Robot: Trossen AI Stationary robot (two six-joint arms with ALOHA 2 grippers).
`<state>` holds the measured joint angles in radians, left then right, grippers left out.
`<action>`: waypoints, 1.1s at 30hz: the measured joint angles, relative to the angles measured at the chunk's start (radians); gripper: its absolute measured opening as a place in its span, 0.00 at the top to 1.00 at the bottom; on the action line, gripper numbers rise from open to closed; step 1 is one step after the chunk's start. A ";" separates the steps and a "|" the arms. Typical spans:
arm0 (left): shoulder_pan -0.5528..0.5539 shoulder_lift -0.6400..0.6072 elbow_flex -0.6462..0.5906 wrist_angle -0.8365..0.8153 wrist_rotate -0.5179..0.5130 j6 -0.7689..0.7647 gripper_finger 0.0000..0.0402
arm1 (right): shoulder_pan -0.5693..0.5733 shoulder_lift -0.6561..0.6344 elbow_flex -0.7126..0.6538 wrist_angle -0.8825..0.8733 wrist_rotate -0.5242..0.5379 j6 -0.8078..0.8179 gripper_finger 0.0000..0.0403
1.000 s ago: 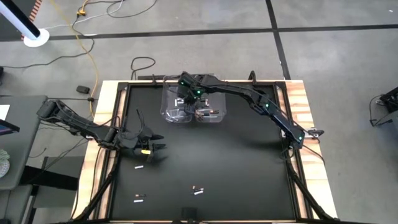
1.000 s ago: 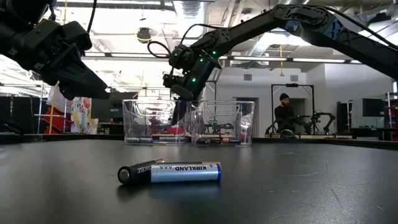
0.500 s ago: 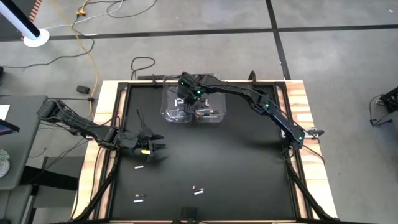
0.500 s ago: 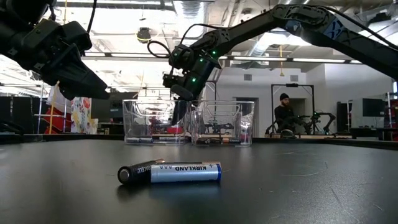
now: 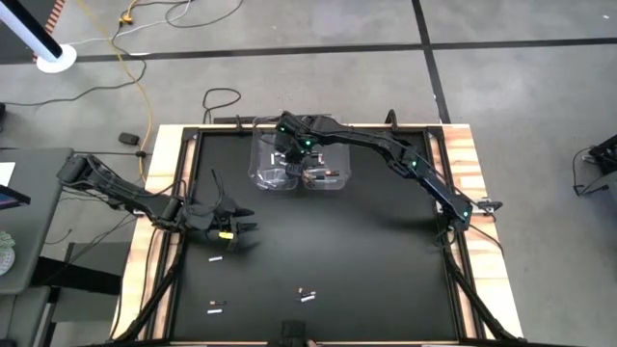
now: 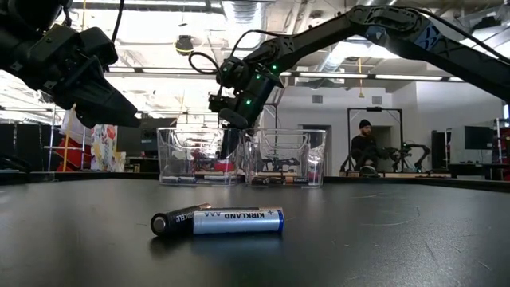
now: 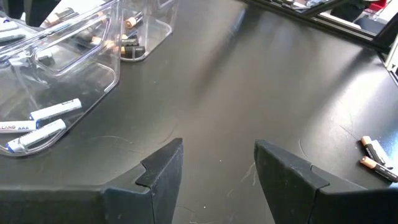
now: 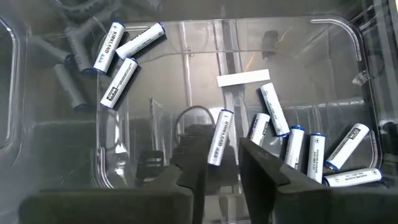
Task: Sort batteries
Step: Put the white battery into the left transparent bin
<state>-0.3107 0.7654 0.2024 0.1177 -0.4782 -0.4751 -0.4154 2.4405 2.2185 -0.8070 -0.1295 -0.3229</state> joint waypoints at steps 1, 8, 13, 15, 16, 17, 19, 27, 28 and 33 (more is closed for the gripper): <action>0.000 0.000 0.000 0.000 0.000 0.000 0.52 | -0.002 0.000 0.000 0.000 0.000 0.000 0.71; 0.000 0.000 0.000 0.000 0.000 0.000 0.52 | -0.011 0.000 0.093 -0.086 0.003 0.008 0.70; 0.000 0.000 0.000 -0.002 0.000 0.000 0.52 | -0.018 -0.051 0.118 -0.124 0.002 0.076 0.70; 0.000 0.000 0.000 -0.006 0.000 0.000 0.52 | -0.019 -0.083 0.118 -0.121 0.002 0.119 0.70; 0.000 0.000 0.000 -0.008 0.000 0.000 0.52 | -0.021 -0.104 0.118 -0.136 0.002 0.142 0.70; 0.000 0.000 0.000 -0.011 0.000 0.000 0.52 | -0.023 -0.122 0.118 -0.146 0.001 0.166 0.70; 0.000 0.000 0.000 -0.020 0.000 0.000 0.52 | -0.025 -0.164 0.119 -0.148 0.002 0.216 0.70; 0.000 0.000 0.000 -0.033 -0.001 0.000 0.52 | -0.017 -0.315 0.120 -0.161 0.001 0.348 0.70; 0.000 0.000 0.000 -0.034 -0.001 0.000 0.52 | -0.016 -0.331 0.120 -0.169 0.001 0.364 0.70; 0.000 0.000 0.000 -0.034 0.000 0.000 0.52 | 0.014 -0.396 0.120 -0.250 0.001 0.438 0.70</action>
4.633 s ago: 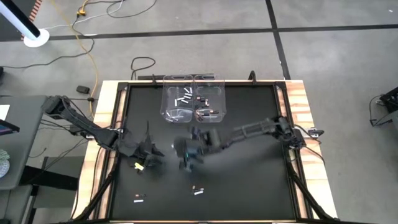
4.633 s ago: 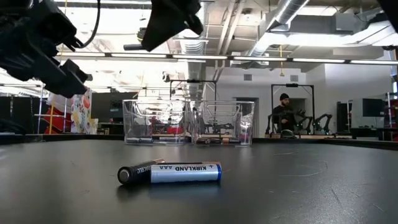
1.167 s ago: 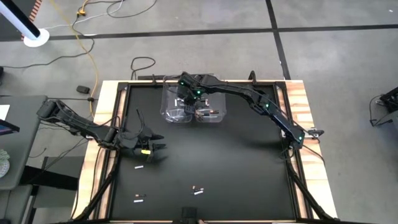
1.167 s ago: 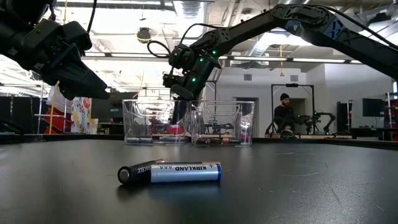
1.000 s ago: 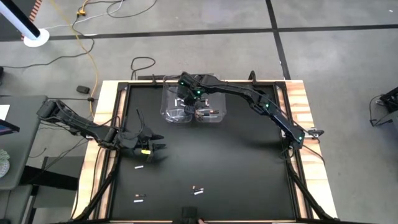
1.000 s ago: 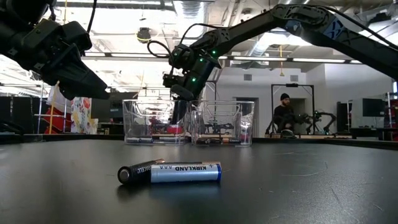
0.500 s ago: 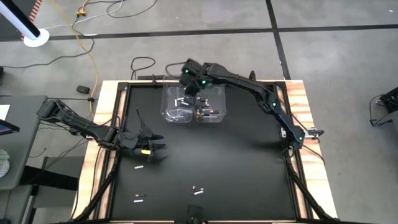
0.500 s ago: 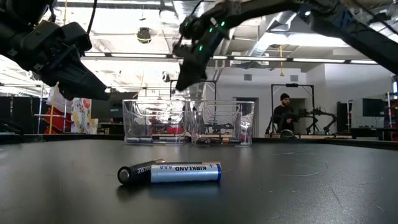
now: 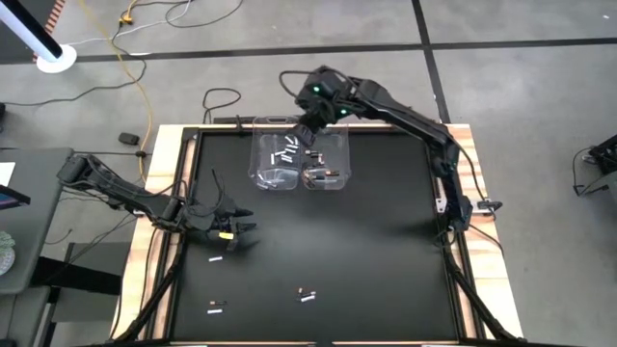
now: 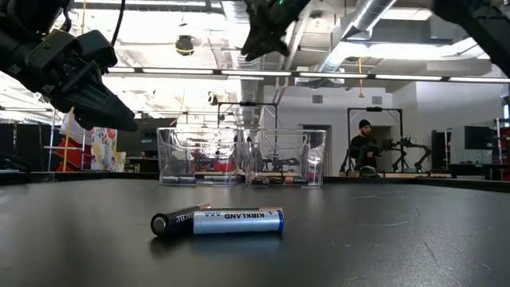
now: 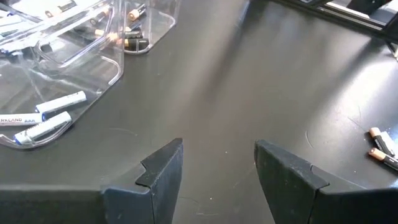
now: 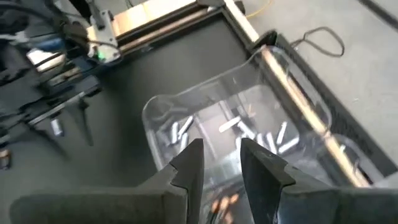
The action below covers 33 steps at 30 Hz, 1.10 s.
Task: Sort batteries
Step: Put the white battery into the left transparent bin
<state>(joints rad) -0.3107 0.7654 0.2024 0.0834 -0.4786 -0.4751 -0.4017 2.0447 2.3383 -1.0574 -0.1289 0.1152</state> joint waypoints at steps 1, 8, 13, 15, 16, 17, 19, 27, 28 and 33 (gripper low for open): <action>0.000 0.000 0.000 0.000 0.000 0.000 0.52 | 0.010 -0.012 0.000 -0.018 0.000 0.011 0.70; 0.000 0.000 0.000 -0.006 0.000 0.000 0.52 | 0.096 -0.062 0.000 -0.141 0.089 0.077 0.70; 0.000 0.000 0.000 -0.024 0.000 0.000 0.52 | 0.181 -0.081 0.000 -0.200 0.194 0.133 0.70; 0.000 0.000 0.000 -0.030 0.000 0.000 0.52 | 0.219 -0.080 0.000 -0.212 0.228 0.151 0.70; 0.000 0.000 0.000 -0.032 0.000 0.000 0.52 | 0.238 -0.079 0.000 -0.219 0.245 0.160 0.70; 0.000 0.000 0.000 -0.034 0.000 0.000 0.52 | 0.258 -0.079 0.000 -0.227 0.263 0.172 0.70; 0.000 0.000 0.000 -0.041 0.000 0.000 0.52 | 0.295 -0.079 0.000 -0.230 0.299 0.199 0.70; 0.000 0.000 0.000 -0.051 0.000 0.000 0.52 | 0.448 -0.079 0.000 -0.269 0.450 0.338 0.70; 0.000 0.000 0.000 -0.051 0.000 0.000 0.52 | 0.465 -0.079 0.000 -0.280 0.467 0.358 0.70; 0.000 0.000 0.000 -0.051 0.000 0.000 0.52 | 0.552 -0.079 0.000 -0.348 0.556 0.484 0.70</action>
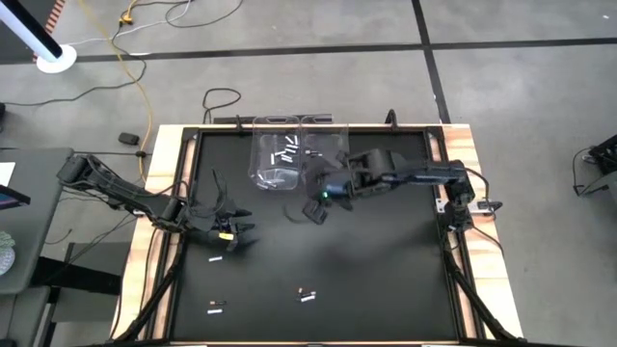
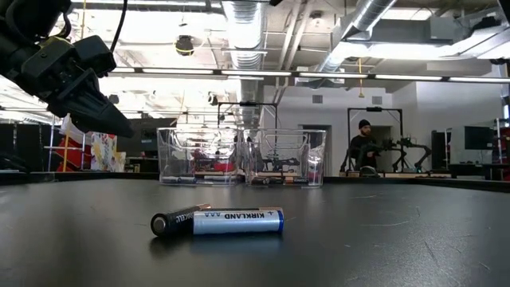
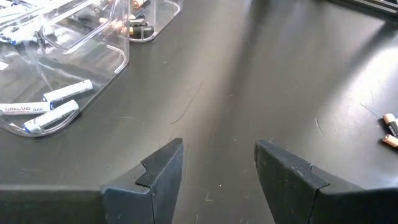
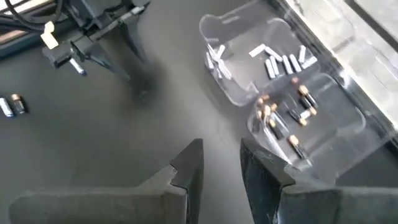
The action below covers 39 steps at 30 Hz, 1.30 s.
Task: Sort batteries
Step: Put the white battery into the left transparent bin
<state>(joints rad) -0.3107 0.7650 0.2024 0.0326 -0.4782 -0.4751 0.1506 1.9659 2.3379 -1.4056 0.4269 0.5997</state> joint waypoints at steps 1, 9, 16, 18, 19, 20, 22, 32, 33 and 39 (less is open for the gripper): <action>0.000 0.000 0.000 0.000 0.000 0.000 0.52 | 0.017 0.000 0.000 -0.017 0.019 0.026 0.70; 0.000 0.000 0.000 0.000 0.000 0.000 0.52 | 0.132 0.000 0.000 -0.167 0.117 0.218 0.70; 0.000 0.000 0.000 0.001 0.000 0.000 0.52 | 0.247 0.000 -0.006 -0.165 0.254 0.171 0.70; 0.000 0.000 0.000 0.001 0.000 0.000 0.52 | 0.278 0.000 -0.006 -0.165 0.270 0.169 0.70; 0.000 0.000 0.000 0.001 0.000 0.000 0.52 | 0.291 0.000 -0.006 -0.165 0.277 0.168 0.70; 0.000 0.000 0.000 0.001 0.000 0.000 0.52 | 0.309 -0.002 -0.006 -0.165 0.280 0.162 0.70; 0.000 0.000 0.000 0.001 0.000 0.000 0.52 | 0.340 -0.008 -0.006 -0.166 0.281 0.161 0.70; 0.000 0.000 0.000 0.000 0.000 0.000 0.52 | 0.548 -0.109 -0.006 -0.165 0.325 0.152 0.70; 0.000 0.000 0.000 0.000 0.000 0.000 0.52 | 0.572 -0.122 -0.006 -0.166 0.347 0.151 0.70; 0.000 0.000 0.000 0.000 0.000 0.000 0.52 | 0.696 -0.194 -0.006 -0.165 0.454 0.119 0.70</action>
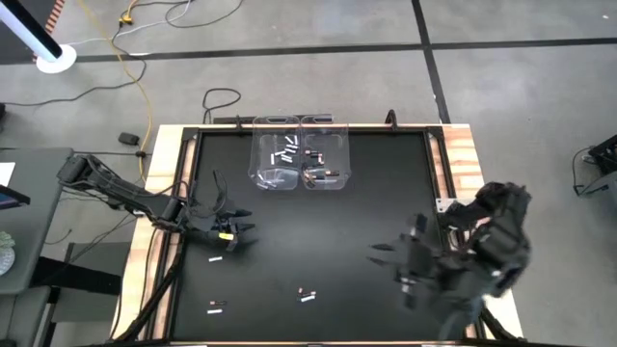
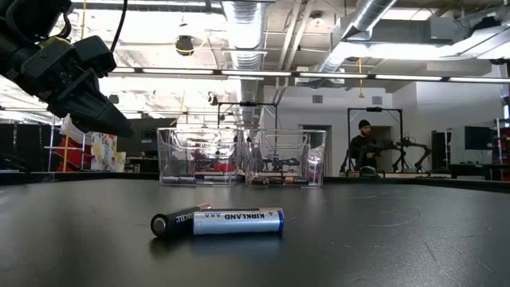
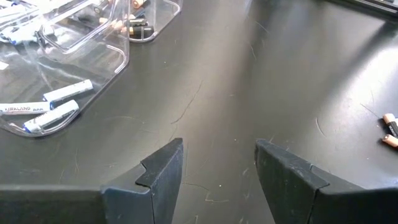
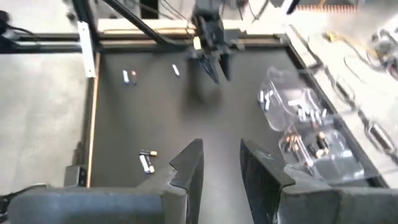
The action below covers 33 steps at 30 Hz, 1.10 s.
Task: Sort batteries
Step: Put the white battery into the left transparent bin
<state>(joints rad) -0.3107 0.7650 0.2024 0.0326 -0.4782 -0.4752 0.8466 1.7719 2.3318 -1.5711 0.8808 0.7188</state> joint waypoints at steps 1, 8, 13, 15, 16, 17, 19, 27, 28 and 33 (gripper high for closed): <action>0.000 0.000 0.000 0.000 0.000 0.000 0.52 | 0.015 -0.011 0.000 0.000 0.017 -0.013 0.70; 0.000 0.000 0.000 0.000 0.000 0.000 0.52 | 0.066 -0.072 0.000 0.000 0.043 -0.081 0.70; 0.000 0.000 0.000 0.000 0.000 0.000 0.52 | 0.085 -0.093 0.000 0.000 0.042 -0.140 0.70; 0.000 0.000 0.000 0.000 0.000 0.000 0.52 | 0.091 -0.099 0.000 0.000 0.042 -0.153 0.70; 0.000 0.000 0.000 0.000 0.000 0.000 0.52 | 0.093 -0.100 0.000 0.000 0.042 -0.161 0.70; 0.000 0.000 0.000 0.000 0.000 0.000 0.52 | 0.096 -0.100 0.001 0.000 0.042 -0.169 0.70; 0.000 0.000 0.000 0.000 0.000 0.000 0.52 | 0.096 -0.100 0.000 0.000 0.042 -0.180 0.70; 0.000 0.000 0.000 0.000 0.000 0.000 0.52 | 0.096 -0.099 0.001 0.000 0.041 -0.189 0.70; 0.000 0.000 0.000 -0.001 0.000 0.000 0.52 | 0.096 -0.099 0.001 0.000 0.041 -0.188 0.70; 0.000 0.000 0.000 -0.001 0.000 0.000 0.52 | 0.096 -0.099 0.000 0.000 0.039 -0.153 0.70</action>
<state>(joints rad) -0.3107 0.7652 0.2024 0.0321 -0.4782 -0.4751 0.9424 1.6726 2.3322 -1.5711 0.9199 0.5659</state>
